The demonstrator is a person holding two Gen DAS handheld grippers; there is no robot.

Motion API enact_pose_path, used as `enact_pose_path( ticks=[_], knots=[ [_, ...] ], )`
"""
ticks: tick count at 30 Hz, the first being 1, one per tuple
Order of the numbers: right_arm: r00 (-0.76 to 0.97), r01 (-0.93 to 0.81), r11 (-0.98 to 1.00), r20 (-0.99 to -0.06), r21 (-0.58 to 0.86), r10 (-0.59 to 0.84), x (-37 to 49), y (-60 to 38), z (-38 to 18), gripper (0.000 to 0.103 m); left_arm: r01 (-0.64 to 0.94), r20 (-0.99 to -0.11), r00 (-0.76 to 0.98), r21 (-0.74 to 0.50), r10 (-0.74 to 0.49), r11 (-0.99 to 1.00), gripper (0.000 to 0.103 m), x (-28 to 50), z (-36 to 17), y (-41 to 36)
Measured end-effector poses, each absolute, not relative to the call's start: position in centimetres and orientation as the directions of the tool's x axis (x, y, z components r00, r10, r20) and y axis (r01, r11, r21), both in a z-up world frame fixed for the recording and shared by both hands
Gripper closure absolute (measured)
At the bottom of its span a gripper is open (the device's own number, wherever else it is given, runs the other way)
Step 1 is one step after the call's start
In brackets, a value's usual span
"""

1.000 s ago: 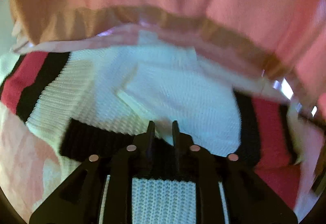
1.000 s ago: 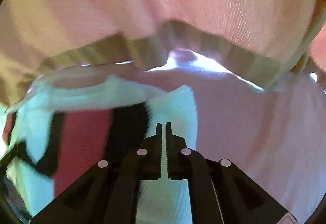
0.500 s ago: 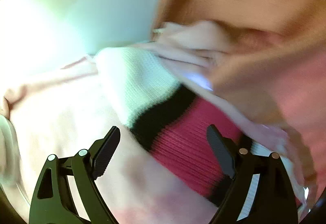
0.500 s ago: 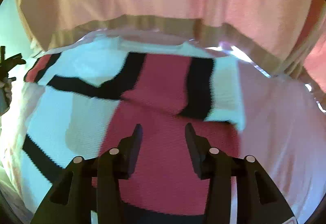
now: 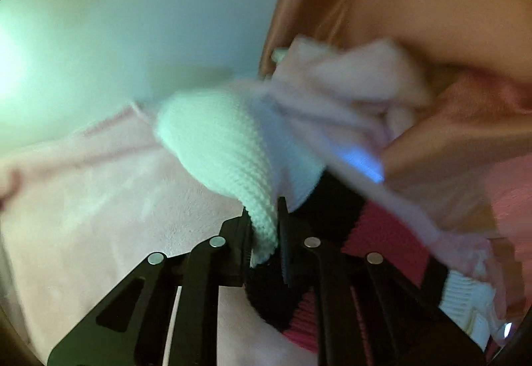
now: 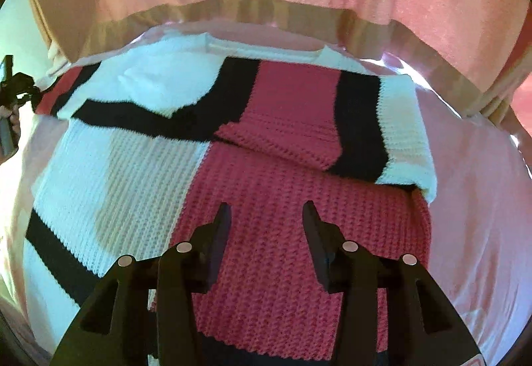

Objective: Fold small clothes

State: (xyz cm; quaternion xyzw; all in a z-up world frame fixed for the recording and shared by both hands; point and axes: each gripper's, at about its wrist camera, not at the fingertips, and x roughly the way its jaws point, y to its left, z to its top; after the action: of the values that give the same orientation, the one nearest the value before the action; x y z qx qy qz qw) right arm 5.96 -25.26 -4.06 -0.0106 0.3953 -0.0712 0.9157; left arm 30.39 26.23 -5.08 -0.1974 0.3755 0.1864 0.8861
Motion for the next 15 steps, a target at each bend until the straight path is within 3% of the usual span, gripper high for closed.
enact_pose_path(
  ticks=[4,9,11,15],
  knots=[
    [0.701,0.133,0.989,-0.699,-0.063,-0.139,5.7,-25.8,-2.5,0.059,-0.308,-0.614,0.773,-0.144,0.159,0.941,0.092,28.0,2.5,18.8],
    [0.741,0.189,0.982,-0.653,-0.02,-0.156,5.2,-28.1,0.0,0.055,0.043,-0.516,0.849,-0.151,-0.116,0.988,0.091,22.3,9.9,4.8],
    [0.749,0.22,0.975,-0.641,-0.001,-0.17,4.9,-29.5,0.8,0.054,0.15,-0.522,0.829,-0.138,-0.201,0.979,0.091,20.4,10.1,-0.5],
    [0.743,0.275,0.96,-0.645,0.048,-0.181,4.8,-32.3,1.2,0.051,0.315,-0.634,0.708,-0.109,-0.31,0.943,0.086,17.3,5.3,-11.5]
  ],
)
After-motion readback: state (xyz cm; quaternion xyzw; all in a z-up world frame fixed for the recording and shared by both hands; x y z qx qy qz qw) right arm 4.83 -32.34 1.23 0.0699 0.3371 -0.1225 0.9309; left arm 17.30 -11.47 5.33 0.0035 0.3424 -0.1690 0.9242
